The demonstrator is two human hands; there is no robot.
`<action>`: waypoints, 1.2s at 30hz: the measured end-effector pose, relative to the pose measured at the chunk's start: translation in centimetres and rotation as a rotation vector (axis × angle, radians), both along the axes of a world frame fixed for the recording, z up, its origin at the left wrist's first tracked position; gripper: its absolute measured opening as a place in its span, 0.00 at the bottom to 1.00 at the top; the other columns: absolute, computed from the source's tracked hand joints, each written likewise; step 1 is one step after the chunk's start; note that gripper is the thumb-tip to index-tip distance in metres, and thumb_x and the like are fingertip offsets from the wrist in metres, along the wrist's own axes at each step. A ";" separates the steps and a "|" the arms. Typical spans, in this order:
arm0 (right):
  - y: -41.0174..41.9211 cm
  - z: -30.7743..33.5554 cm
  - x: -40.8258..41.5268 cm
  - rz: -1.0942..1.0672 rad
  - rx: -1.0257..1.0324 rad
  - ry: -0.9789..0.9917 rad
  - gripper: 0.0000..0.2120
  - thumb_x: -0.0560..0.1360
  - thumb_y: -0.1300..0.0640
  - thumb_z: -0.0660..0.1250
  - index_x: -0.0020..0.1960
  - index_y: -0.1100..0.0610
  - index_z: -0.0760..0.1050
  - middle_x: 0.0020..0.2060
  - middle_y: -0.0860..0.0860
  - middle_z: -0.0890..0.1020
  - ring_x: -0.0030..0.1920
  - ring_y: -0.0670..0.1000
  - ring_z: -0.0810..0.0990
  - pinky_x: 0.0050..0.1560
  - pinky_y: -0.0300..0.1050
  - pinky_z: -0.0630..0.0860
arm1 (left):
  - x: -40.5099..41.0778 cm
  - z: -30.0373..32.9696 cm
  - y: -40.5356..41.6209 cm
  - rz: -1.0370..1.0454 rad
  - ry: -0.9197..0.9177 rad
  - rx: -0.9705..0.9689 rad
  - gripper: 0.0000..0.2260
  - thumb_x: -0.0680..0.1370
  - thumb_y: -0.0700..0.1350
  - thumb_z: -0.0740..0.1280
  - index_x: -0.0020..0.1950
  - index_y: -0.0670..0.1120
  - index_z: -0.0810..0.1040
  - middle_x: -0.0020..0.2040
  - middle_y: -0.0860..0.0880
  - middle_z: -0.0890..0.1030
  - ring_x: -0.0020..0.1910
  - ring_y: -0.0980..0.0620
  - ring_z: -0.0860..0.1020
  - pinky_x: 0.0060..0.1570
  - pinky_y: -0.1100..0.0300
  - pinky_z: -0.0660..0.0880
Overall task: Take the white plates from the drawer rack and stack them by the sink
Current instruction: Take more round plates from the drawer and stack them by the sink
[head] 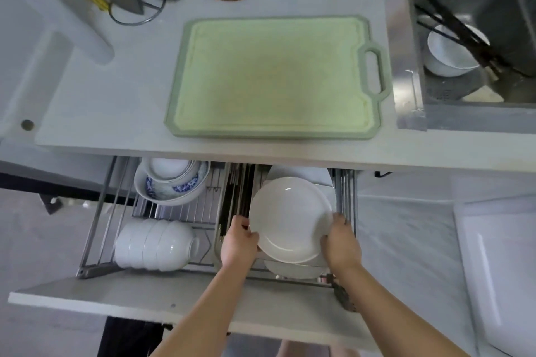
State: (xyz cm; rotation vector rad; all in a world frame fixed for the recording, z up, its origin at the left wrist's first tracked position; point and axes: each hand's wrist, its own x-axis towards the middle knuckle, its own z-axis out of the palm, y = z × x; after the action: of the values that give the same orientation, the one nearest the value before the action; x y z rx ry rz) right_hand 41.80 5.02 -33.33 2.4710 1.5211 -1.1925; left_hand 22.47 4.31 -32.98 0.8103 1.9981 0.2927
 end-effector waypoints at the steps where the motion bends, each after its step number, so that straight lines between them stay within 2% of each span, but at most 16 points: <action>1: 0.0 0.8 0.2 0.004 0.008 0.025 0.21 0.73 0.68 0.57 0.65 0.62 0.65 0.57 0.60 0.77 0.53 0.62 0.78 0.49 0.52 0.75 | -0.1 0.8 -0.1 0.008 -0.007 0.013 0.10 0.74 0.38 0.64 0.52 0.50 0.70 0.40 0.49 0.80 0.36 0.48 0.82 0.42 0.45 0.82; 4: -0.5 3.1 1.1 0.014 0.026 0.065 0.19 0.73 0.66 0.60 0.63 0.59 0.66 0.52 0.57 0.80 0.51 0.60 0.79 0.45 0.50 0.74 | 0.1 3.3 -0.5 0.016 -0.027 0.046 0.09 0.75 0.38 0.64 0.50 0.51 0.69 0.41 0.50 0.79 0.37 0.51 0.81 0.43 0.47 0.82; 7: -1.3 5.1 2.4 -0.030 0.052 0.111 0.18 0.72 0.65 0.61 0.62 0.58 0.65 0.46 0.52 0.77 0.45 0.56 0.76 0.41 0.46 0.71 | 0.8 5.7 -1.1 -0.017 -0.036 0.071 0.09 0.75 0.38 0.65 0.52 0.49 0.70 0.42 0.50 0.79 0.39 0.51 0.81 0.44 0.48 0.82; 9: -1.8 6.5 3.5 -0.074 0.087 0.166 0.19 0.71 0.66 0.62 0.61 0.58 0.65 0.45 0.52 0.75 0.42 0.54 0.73 0.38 0.45 0.68 | 1.6 7.1 -1.4 -0.045 -0.055 0.087 0.10 0.76 0.39 0.65 0.54 0.48 0.70 0.44 0.49 0.79 0.41 0.49 0.82 0.45 0.48 0.82; 11: -2.3 7.8 4.9 -0.138 0.123 0.237 0.17 0.70 0.69 0.61 0.56 0.58 0.65 0.47 0.54 0.77 0.40 0.53 0.75 0.35 0.45 0.70 | 2.7 8.5 -1.7 -0.069 -0.069 0.100 0.10 0.76 0.39 0.65 0.54 0.48 0.70 0.44 0.49 0.78 0.41 0.50 0.82 0.45 0.48 0.82; 13: -2.7 9.2 6.4 -0.242 0.147 0.327 0.17 0.70 0.71 0.61 0.54 0.56 0.63 0.45 0.53 0.76 0.41 0.54 0.76 0.39 0.52 0.78 | 4.2 9.8 -1.8 -0.079 -0.089 0.112 0.09 0.76 0.38 0.65 0.53 0.48 0.70 0.43 0.50 0.78 0.40 0.51 0.82 0.44 0.49 0.83; 14: -3.1 9.9 7.4 -0.301 0.156 0.382 0.18 0.70 0.72 0.61 0.55 0.57 0.63 0.44 0.51 0.75 0.44 0.55 0.77 0.44 0.58 0.80 | 5.0 10.5 -1.7 -0.083 -0.094 0.120 0.09 0.76 0.38 0.65 0.52 0.49 0.70 0.43 0.51 0.78 0.39 0.52 0.82 0.43 0.49 0.83; 16: -3.7 11.0 9.5 -0.405 0.170 0.475 0.19 0.71 0.74 0.60 0.58 0.59 0.64 0.43 0.48 0.74 0.45 0.54 0.76 0.49 0.62 0.80 | 7.1 11.6 -1.6 -0.114 -0.090 0.139 0.09 0.75 0.39 0.66 0.51 0.49 0.70 0.42 0.51 0.78 0.38 0.53 0.82 0.43 0.50 0.83; 18: -4.4 11.9 11.8 -0.476 0.193 0.523 0.20 0.71 0.75 0.60 0.58 0.59 0.64 0.44 0.49 0.74 0.43 0.51 0.76 0.46 0.59 0.81 | 9.5 12.8 -1.5 -0.153 -0.094 0.161 0.09 0.75 0.39 0.66 0.51 0.50 0.70 0.42 0.51 0.79 0.38 0.53 0.82 0.43 0.51 0.83; 20: -5.1 13.1 14.6 -0.544 0.235 0.561 0.20 0.71 0.75 0.60 0.58 0.58 0.64 0.45 0.50 0.73 0.41 0.48 0.75 0.38 0.52 0.81 | 12.4 14.0 -1.4 -0.191 -0.104 0.187 0.08 0.75 0.40 0.66 0.49 0.51 0.70 0.41 0.51 0.80 0.38 0.53 0.82 0.43 0.50 0.83; 23: -5.7 15.2 19.2 -0.618 0.306 0.594 0.19 0.71 0.77 0.59 0.56 0.59 0.65 0.46 0.53 0.73 0.42 0.51 0.75 0.32 0.46 0.77 | 17.2 15.7 -1.2 -0.232 -0.144 0.233 0.08 0.74 0.38 0.65 0.46 0.50 0.70 0.37 0.50 0.79 0.38 0.49 0.82 0.45 0.47 0.81; 26: -6.4 17.2 24.4 -0.664 0.374 0.624 0.19 0.71 0.76 0.60 0.57 0.59 0.66 0.48 0.56 0.73 0.47 0.56 0.75 0.39 0.53 0.79 | 22.5 17.3 -0.7 -0.272 -0.204 0.307 0.07 0.73 0.36 0.63 0.44 0.48 0.70 0.35 0.49 0.76 0.35 0.49 0.77 0.39 0.52 0.78; 29: -7.0 19.1 29.8 -0.700 0.426 0.656 0.18 0.71 0.74 0.61 0.55 0.57 0.67 0.48 0.54 0.74 0.47 0.55 0.76 0.48 0.60 0.81 | 28.1 18.6 0.1 -0.299 -0.201 0.362 0.07 0.72 0.38 0.64 0.47 0.48 0.73 0.35 0.51 0.76 0.32 0.52 0.76 0.37 0.56 0.77; 30: -7.0 19.6 31.5 -0.716 0.443 0.674 0.18 0.71 0.74 0.61 0.55 0.56 0.68 0.48 0.53 0.75 0.47 0.54 0.77 0.45 0.58 0.81 | 29.9 18.9 0.4 -0.298 -0.210 0.373 0.08 0.72 0.39 0.64 0.49 0.48 0.73 0.36 0.51 0.77 0.31 0.53 0.76 0.37 0.55 0.77; 32: -6.9 20.8 34.9 -0.747 0.477 0.703 0.18 0.71 0.74 0.60 0.56 0.57 0.67 0.49 0.55 0.75 0.47 0.55 0.77 0.35 0.48 0.79 | 33.5 19.7 1.0 -0.301 -0.233 0.398 0.09 0.72 0.39 0.63 0.50 0.48 0.73 0.38 0.50 0.78 0.31 0.51 0.77 0.36 0.53 0.78; 36: -6.1 23.2 40.9 -0.785 0.533 0.703 0.20 0.71 0.74 0.60 0.59 0.59 0.67 0.51 0.58 0.74 0.50 0.57 0.76 0.34 0.45 0.76 | 40.2 21.4 2.5 -0.274 -0.299 0.414 0.07 0.72 0.38 0.63 0.48 0.48 0.73 0.44 0.46 0.80 0.37 0.45 0.80 0.42 0.46 0.82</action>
State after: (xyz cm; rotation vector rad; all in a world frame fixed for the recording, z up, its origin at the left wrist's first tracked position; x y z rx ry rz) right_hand 82.69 -1.13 -10.16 3.4159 1.0008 -2.1968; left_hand 62.64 6.84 -11.55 1.2100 1.5438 0.6395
